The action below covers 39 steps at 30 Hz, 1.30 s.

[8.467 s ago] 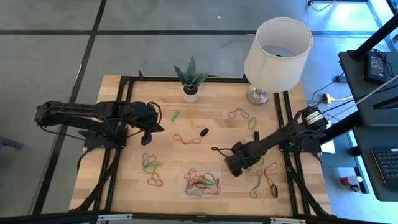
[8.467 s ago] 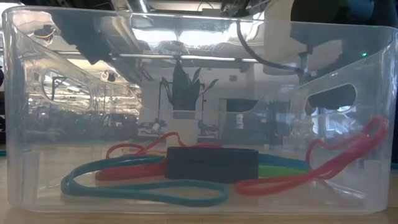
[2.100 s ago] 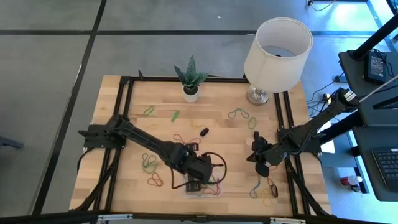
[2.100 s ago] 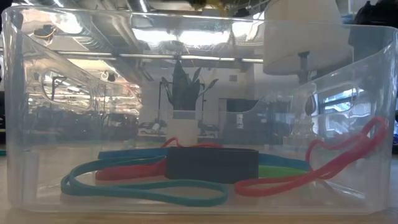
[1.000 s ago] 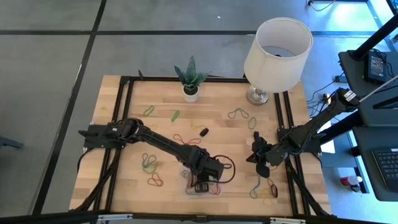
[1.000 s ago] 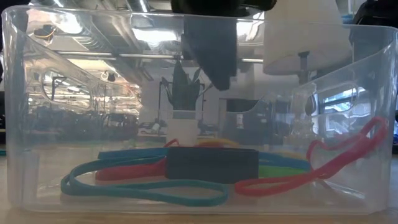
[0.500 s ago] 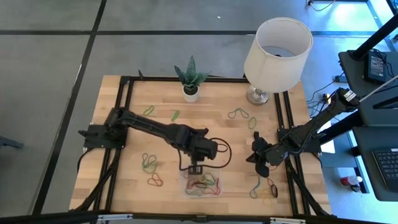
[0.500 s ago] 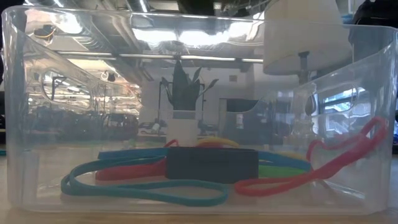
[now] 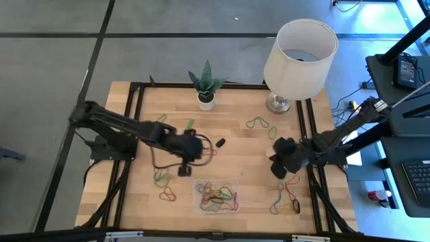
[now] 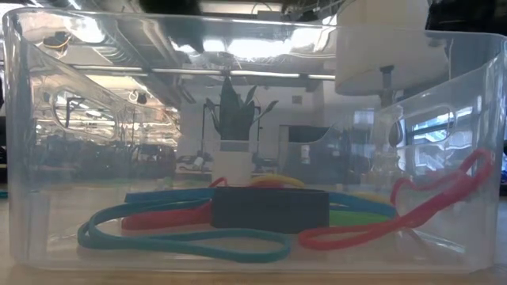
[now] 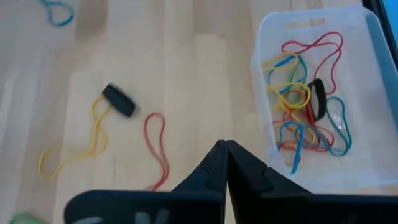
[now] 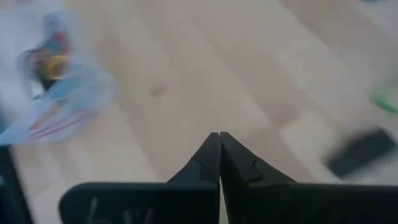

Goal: Pick and place rubber bands into bin
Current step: Put the green rubber band into the transparent bin

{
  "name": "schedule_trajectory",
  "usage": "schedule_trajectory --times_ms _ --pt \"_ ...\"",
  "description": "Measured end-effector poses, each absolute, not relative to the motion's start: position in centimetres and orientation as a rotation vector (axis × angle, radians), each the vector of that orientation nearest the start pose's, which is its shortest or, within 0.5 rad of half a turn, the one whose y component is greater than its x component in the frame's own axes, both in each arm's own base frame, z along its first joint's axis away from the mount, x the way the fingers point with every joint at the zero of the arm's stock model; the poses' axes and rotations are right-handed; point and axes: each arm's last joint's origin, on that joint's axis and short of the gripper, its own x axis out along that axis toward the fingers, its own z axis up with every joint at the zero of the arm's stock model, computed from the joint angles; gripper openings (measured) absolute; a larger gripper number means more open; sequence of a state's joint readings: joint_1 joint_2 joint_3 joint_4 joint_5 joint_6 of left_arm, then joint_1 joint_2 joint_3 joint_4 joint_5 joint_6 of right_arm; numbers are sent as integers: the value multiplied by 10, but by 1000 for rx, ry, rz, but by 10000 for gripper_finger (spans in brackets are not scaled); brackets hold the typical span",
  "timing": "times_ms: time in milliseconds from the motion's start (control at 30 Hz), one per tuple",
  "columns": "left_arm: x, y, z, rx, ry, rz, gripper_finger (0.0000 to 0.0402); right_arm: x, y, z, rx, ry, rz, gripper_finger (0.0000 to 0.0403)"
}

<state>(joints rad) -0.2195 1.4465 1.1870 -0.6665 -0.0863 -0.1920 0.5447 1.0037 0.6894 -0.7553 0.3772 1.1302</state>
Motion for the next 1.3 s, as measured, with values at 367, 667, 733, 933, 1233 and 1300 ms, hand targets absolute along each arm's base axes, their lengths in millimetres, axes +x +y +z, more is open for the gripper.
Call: schedule_trajectory --times_ms 367,667,733,933,1233,1300 --pt "203 -24 277 -119 723 34 1 163 66 207 718 1338 -690 20" --pt "165 -14 273 -114 623 35 1 177 72 183 675 1438 -773 75" --pt "162 -14 272 -112 607 31 2 181 74 178 663 1466 -747 84" --pt "156 -13 266 -111 612 30 1 189 79 166 623 1512 -681 92" --pt "156 -13 266 -114 610 31 1 195 82 155 523 1582 -579 93" --pt "156 -13 266 -124 610 34 2 195 82 153 490 1600 -556 93"
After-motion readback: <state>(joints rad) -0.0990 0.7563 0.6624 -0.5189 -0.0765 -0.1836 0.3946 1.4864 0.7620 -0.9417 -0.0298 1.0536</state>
